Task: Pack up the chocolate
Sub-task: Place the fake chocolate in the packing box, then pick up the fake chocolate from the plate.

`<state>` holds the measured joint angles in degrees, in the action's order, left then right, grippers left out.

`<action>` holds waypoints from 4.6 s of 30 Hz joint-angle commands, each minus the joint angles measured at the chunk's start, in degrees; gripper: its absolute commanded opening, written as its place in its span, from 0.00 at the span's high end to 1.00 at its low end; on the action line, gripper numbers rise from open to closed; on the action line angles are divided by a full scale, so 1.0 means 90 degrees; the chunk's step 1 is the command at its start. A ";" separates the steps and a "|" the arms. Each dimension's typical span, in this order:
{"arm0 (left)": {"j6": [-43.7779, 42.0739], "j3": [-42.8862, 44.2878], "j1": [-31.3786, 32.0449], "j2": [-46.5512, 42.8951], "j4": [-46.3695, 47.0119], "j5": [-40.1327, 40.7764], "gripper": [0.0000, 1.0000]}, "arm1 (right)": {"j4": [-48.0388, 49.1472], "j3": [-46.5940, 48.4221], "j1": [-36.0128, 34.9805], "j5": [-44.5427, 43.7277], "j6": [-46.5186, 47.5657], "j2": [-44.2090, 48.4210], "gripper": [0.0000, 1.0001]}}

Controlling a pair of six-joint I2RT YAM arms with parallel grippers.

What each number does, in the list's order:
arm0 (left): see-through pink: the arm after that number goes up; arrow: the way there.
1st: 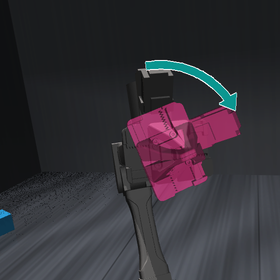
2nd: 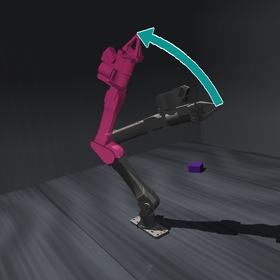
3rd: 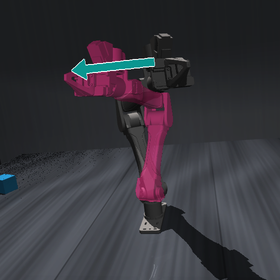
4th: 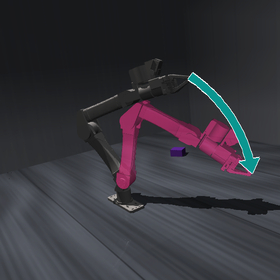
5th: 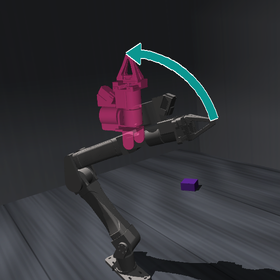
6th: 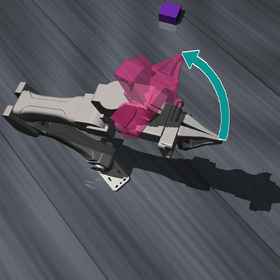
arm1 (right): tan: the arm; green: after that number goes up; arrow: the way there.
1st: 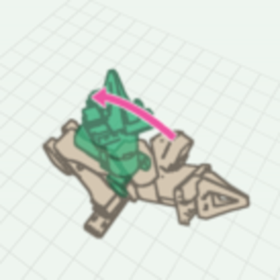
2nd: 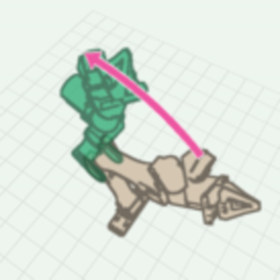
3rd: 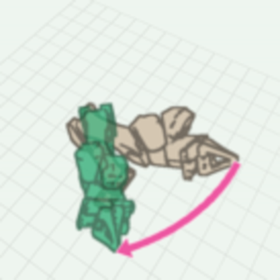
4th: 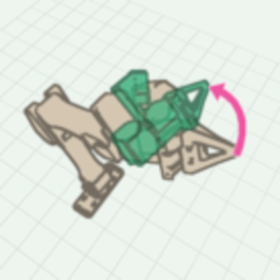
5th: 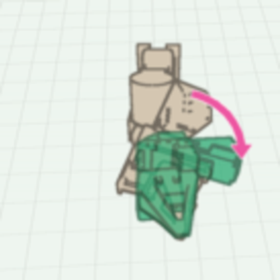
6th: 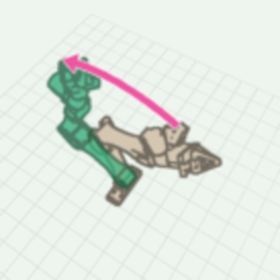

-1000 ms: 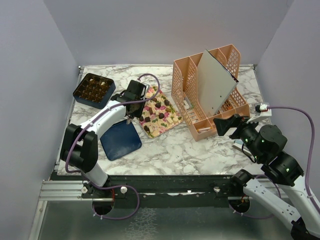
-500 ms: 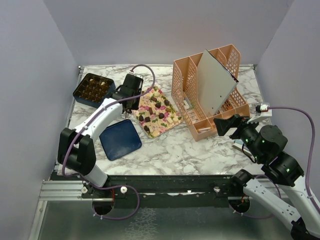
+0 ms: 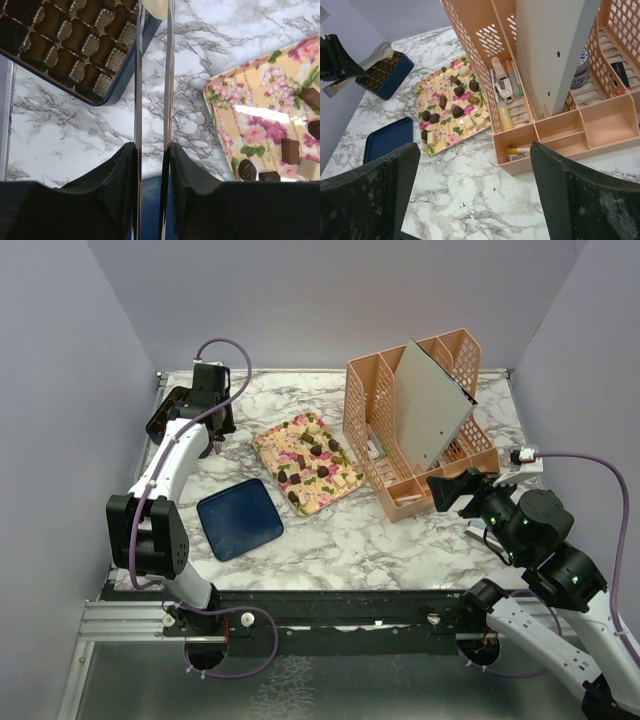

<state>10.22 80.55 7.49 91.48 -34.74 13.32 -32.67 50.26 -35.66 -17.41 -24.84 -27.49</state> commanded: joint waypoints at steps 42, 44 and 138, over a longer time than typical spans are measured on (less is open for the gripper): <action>-0.0023 0.0459 -0.0754 0.0269 0.0149 -0.1071 0.57 | -0.0055 0.0204 -0.0013 -0.0052 0.0126 0.0025 0.03; 0.0023 0.0280 -0.0737 0.0106 0.0156 -0.1206 0.58 | -0.0053 0.0171 -0.0014 -0.0032 0.0092 -0.0019 0.03; -0.0082 -0.1435 0.2948 -0.0817 -0.0251 0.0523 0.73 | 0.0177 -0.0012 -0.0017 -0.0051 -0.0219 -0.0167 0.03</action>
<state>7.90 64.88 33.67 85.80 -37.06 13.17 -32.58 51.20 -35.66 -18.13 -26.96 -29.91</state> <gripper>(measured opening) 0.326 0.969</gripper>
